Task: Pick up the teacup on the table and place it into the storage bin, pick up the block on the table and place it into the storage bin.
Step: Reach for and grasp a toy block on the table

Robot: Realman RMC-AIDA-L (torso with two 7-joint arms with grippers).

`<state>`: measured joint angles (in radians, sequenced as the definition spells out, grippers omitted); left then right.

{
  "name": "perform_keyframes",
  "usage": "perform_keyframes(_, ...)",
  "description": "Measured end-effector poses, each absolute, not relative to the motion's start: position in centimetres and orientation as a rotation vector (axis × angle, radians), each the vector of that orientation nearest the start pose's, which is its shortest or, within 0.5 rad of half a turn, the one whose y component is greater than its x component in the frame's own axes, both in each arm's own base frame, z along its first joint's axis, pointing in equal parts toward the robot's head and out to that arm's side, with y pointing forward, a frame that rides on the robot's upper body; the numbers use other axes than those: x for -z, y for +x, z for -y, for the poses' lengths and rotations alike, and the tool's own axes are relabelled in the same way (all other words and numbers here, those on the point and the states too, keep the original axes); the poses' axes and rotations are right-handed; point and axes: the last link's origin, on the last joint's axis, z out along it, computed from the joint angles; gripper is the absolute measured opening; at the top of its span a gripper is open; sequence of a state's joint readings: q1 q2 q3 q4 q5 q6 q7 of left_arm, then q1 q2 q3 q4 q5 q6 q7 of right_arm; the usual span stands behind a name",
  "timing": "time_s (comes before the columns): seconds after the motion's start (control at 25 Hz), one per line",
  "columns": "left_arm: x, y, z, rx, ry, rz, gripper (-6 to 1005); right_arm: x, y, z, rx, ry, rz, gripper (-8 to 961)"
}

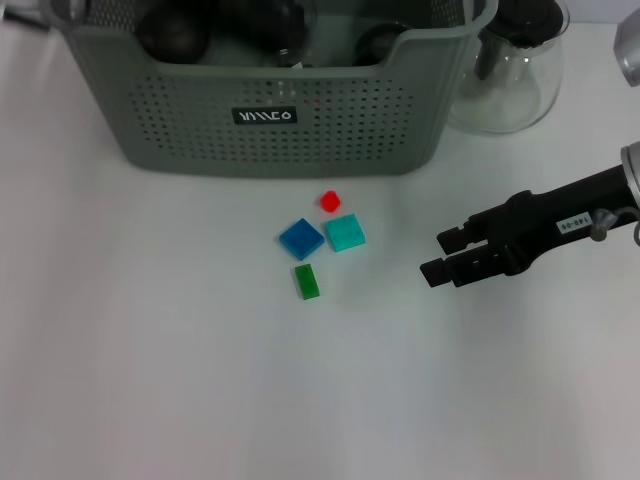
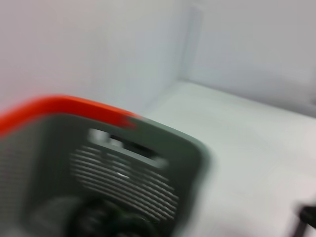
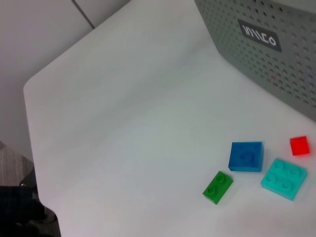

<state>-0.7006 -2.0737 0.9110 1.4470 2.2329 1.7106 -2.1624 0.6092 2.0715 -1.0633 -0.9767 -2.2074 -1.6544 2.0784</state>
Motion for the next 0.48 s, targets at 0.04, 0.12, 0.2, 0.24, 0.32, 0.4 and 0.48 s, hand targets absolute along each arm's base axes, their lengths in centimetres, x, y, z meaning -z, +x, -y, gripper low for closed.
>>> perform_keyframes(0.04,-7.7,-12.0,-36.3,0.164,-2.827,0.477,849,0.8,20.8,-33.7,-0.087,-2.984,-1.006,656)
perform_keyframes(0.12,-6.9,-12.4,-34.9,0.099,-2.911,0.451,848,0.8,20.8,-33.7,-0.088,-2.983,-1.007,656)
perform_keyframes(0.2,-5.7,-13.0,-33.9,0.018,-2.973,0.455,848,0.8,20.9,-33.6,-0.089,-2.981,-1.010,656)
perform_keyframes(0.24,-5.0,-13.3,-33.5,-0.028,-2.992,0.462,848,0.8,20.9,-33.6,-0.090,-2.978,-1.012,656)
perform_keyframes(0.32,-3.7,-13.9,-33.1,-0.119,-3.002,0.477,848,0.8,21.1,-33.6,-0.091,-2.975,-1.021,656)
perform_keyframes(0.4,-1.2,-14.6,-33.2,-0.265,-2.960,0.520,848,1.0,21.3,-33.6,-0.091,-2.972,-1.040,656)
perform_keyframes(0.48,-0.5,-14.7,-33.3,-0.299,-2.939,0.545,848,1.0,21.4,-33.5,-0.090,-2.972,-1.046,656)
